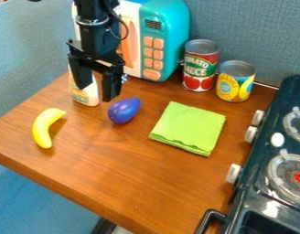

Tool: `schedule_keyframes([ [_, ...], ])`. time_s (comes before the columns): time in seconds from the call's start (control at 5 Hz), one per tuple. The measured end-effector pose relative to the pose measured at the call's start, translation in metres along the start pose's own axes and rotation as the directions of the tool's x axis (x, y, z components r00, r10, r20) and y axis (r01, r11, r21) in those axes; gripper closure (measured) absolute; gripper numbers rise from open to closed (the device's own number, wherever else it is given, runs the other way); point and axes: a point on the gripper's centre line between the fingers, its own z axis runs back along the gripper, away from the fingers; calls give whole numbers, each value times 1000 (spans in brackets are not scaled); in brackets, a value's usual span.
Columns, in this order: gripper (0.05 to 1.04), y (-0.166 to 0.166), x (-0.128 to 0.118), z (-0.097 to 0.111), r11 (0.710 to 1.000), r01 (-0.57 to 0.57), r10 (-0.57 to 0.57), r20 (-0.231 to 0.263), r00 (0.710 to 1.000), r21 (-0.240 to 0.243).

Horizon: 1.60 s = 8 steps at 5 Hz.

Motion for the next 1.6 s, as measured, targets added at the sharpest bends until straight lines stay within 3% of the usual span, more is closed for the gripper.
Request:
schedule_keyframes([
  [0.2, 83, -1, -3, -10, 1000, 0, -1, -31, 1000, -10],
  [0.6, 83, -10, 22, -15, 996, 48, -43, 65, 997, -73],
  [0.8, 83, -7, 33, -18, 997, 50, -48, 41, 998, -62],
  [1.2, 83, -14, 57, -52, 992, 93, -98, -63, 993, -86],
  [1.6, 83, -21, 62, -68, 994, 110, -109, -169, 980, -6],
])
